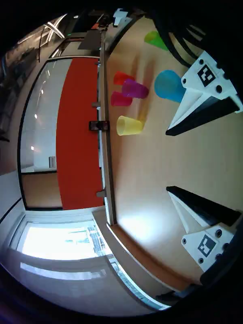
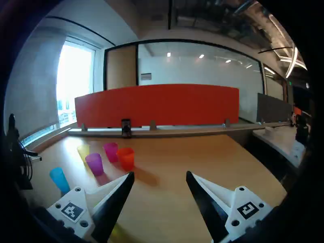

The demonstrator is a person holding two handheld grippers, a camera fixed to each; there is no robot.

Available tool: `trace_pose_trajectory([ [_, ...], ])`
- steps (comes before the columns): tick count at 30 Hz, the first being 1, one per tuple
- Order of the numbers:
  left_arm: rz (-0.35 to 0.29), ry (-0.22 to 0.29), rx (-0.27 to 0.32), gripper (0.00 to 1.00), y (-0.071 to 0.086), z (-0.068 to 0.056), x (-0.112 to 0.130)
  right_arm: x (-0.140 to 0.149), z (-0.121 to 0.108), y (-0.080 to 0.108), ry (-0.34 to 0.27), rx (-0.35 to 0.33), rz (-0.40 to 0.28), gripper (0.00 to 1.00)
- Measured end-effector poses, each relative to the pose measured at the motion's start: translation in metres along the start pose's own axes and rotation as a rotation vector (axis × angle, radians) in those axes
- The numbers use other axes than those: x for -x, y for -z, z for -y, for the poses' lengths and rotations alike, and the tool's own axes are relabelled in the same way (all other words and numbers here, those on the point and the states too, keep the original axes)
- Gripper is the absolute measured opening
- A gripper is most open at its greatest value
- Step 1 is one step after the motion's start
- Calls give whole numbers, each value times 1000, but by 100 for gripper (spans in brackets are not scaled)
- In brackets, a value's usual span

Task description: Pour water

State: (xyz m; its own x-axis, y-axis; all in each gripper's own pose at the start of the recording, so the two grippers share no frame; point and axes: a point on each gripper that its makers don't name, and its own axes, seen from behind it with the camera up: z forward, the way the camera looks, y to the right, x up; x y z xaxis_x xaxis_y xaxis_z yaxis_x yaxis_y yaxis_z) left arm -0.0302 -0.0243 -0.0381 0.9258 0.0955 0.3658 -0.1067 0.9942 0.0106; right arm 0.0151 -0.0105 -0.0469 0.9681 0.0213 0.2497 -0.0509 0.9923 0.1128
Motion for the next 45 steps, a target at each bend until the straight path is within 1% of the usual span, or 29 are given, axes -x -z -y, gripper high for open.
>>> trace_pose_trajectory([
  [3, -43, 24, -8, 92, -5, 6, -5, -10, -7, -16, -4, 24, -61, 99],
  [6, -79, 36, -7, 92, -11, 10, -7, -14, -11, -30, -3, 39, -109, 99],
  [9, -112, 29, -8, 92, -18, 12, -7, -9, -12, -40, 11, 44, -146, 99],
  [12, -140, 26, -19, 92, -23, 15, -6, 0, -14, -47, 27, 57, -165, 99],
  [13, -150, 32, -19, 92, -23, 15, -6, 3, -15, -48, 30, 63, -170, 99],
  [18, -188, 58, -13, 92, -25, 14, -4, 15, -21, -50, 36, 85, -186, 99],
  [24, -214, 50, -22, 92, -27, 18, 2, 28, -21, -50, 38, 80, -197, 99],
  [30, -238, 65, -20, 92, -27, 20, 0, 37, -19, -52, 42, 79, -204, 99],
  [36, -260, 58, -25, 92, -27, 17, -4, 38, -12, -51, 43, 65, -214, 99],
  [45, -305, 63, -49, 92, -27, 14, -11, 38, -13, -52, 38, 65, -210, 99],
])
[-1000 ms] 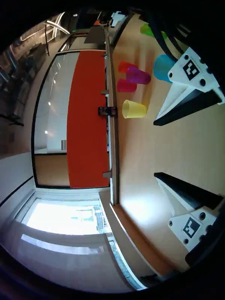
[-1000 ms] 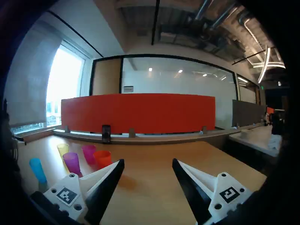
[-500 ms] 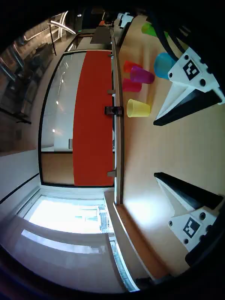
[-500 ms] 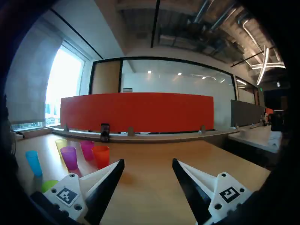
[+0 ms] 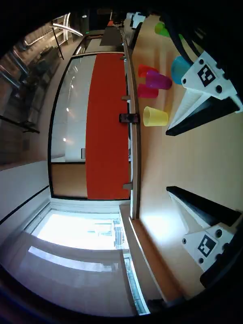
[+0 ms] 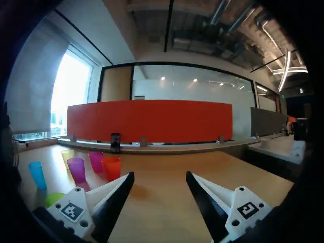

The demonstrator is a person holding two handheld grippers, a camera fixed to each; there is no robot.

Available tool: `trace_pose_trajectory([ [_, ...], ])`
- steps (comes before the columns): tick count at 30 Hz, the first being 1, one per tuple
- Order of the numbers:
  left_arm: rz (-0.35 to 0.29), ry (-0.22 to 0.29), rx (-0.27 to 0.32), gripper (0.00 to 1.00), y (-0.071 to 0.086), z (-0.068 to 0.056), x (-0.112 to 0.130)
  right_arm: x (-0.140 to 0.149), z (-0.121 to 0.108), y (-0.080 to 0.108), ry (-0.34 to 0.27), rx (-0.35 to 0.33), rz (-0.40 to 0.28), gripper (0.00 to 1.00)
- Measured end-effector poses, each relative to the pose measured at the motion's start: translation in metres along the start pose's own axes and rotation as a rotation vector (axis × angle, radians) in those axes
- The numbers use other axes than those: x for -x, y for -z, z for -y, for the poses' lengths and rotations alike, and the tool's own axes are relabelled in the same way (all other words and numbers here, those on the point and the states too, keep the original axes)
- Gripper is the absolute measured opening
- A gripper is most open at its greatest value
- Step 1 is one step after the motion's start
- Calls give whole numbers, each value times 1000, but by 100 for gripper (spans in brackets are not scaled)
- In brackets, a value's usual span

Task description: Pour water

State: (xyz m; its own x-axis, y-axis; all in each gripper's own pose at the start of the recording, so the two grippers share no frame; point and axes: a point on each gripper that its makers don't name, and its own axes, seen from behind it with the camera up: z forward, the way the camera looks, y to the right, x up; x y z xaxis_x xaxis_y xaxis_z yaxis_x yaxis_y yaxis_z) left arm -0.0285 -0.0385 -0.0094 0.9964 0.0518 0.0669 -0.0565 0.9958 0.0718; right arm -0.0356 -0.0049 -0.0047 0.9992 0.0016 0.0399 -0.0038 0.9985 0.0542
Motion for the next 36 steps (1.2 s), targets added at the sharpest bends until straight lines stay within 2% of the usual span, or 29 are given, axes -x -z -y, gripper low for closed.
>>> trace_pose_trajectory([
  [12, -77, 1, -37, 92, 2, 2, -10, -1, 1, 0, 0, 0, 0, 99],
  [21, -76, 0, -36, 92, 2, 2, -10, -1, 2, 1, 0, 0, 0, 99],
  [27, -75, -1, -23, 92, -1, -1, -11, 0, 2, 0, 0, 0, 0, 99],
  [36, -76, -3, 31, 92, -8, -15, -13, 1, 2, 0, 0, 0, 0, 99],
])
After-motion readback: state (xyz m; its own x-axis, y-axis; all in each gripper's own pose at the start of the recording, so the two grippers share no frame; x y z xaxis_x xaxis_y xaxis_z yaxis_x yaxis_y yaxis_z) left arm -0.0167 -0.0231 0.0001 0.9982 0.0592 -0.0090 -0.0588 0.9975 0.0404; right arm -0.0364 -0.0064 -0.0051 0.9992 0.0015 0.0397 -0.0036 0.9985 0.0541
